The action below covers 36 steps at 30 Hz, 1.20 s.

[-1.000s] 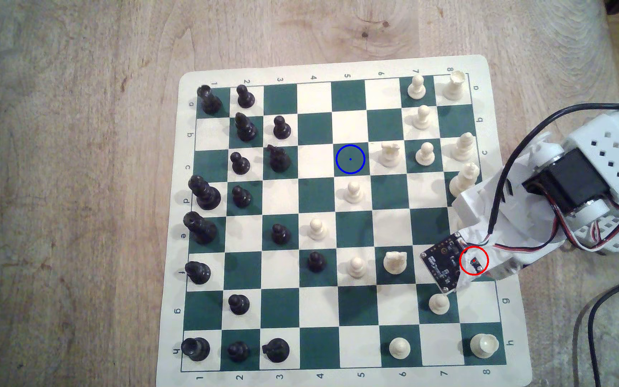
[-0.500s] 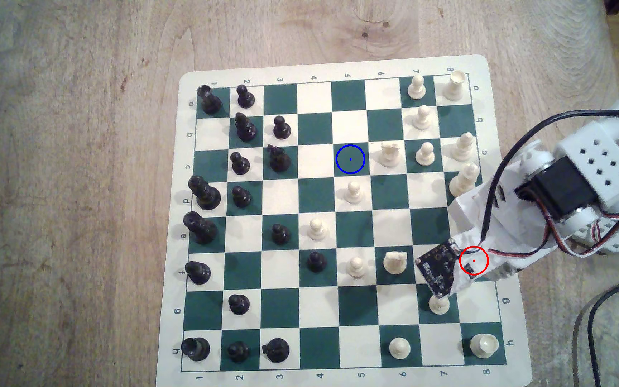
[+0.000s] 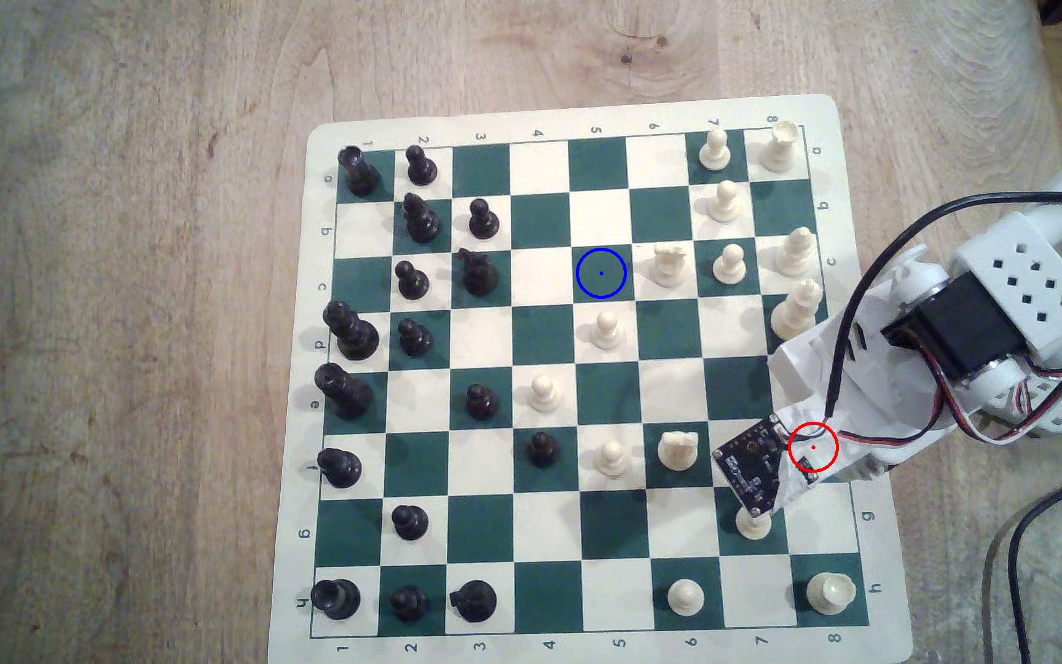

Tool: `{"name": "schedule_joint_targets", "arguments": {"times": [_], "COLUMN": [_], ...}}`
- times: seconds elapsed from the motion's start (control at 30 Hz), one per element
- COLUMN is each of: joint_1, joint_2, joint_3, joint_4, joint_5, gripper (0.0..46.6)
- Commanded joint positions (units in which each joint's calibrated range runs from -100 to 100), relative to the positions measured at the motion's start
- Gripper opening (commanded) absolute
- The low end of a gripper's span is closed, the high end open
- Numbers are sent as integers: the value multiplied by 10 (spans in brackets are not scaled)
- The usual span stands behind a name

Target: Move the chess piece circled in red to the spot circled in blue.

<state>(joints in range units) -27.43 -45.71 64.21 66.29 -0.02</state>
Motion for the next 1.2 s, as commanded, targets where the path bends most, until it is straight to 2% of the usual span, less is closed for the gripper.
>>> {"name": "schedule_joint_targets", "arguments": {"times": [0.0, 0.63, 0.83, 1.0, 1.17], "joint_1": [-7, -2, 21, 34, 85], "joint_2": [4, -2, 13, 40, 101], "joint_3": [0, -31, -149, -260, -352], "joint_4": [-4, 11, 98, 173, 200], "joint_5": [-2, -7, -10, -28, -28], "gripper": [94, 3, 3, 3, 3]}}
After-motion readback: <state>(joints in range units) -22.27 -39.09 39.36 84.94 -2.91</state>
